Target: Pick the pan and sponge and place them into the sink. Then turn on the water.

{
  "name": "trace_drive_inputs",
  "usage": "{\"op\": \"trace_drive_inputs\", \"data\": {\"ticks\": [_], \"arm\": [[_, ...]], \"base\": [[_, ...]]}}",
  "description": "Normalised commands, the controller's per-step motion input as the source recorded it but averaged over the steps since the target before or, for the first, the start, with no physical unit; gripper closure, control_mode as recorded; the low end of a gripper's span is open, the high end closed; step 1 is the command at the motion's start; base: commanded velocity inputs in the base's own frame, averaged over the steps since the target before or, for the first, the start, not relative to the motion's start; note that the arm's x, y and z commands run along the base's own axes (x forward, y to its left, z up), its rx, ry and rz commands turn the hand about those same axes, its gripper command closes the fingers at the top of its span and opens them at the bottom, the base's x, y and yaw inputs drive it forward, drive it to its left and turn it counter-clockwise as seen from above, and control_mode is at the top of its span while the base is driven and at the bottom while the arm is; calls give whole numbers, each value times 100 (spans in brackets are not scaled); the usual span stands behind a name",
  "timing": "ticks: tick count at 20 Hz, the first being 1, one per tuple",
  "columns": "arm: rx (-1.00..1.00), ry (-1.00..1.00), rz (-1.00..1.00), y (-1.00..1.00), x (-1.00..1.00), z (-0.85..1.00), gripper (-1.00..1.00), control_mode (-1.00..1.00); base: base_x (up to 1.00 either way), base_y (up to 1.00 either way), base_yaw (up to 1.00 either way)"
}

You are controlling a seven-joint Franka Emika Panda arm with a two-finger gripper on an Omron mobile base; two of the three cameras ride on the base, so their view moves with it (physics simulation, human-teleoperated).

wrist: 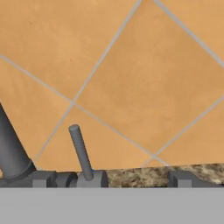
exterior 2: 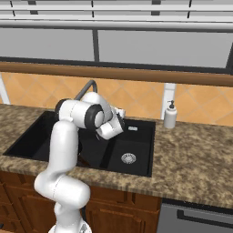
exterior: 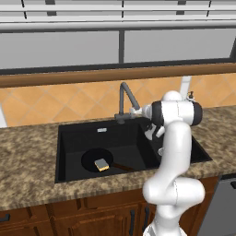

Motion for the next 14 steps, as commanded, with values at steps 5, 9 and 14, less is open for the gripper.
{"op": "trace_drive_inputs", "data": {"ticks": [5,9,14], "arm": [[0,0,0,0,9,-7,-100,-100],[0,0,0,0,9,-8,-100,-100],[0,0,0,0,9,-6,-100,-100]], "base": [[0,0,0],[0,0,0],[0,0,0]]}}
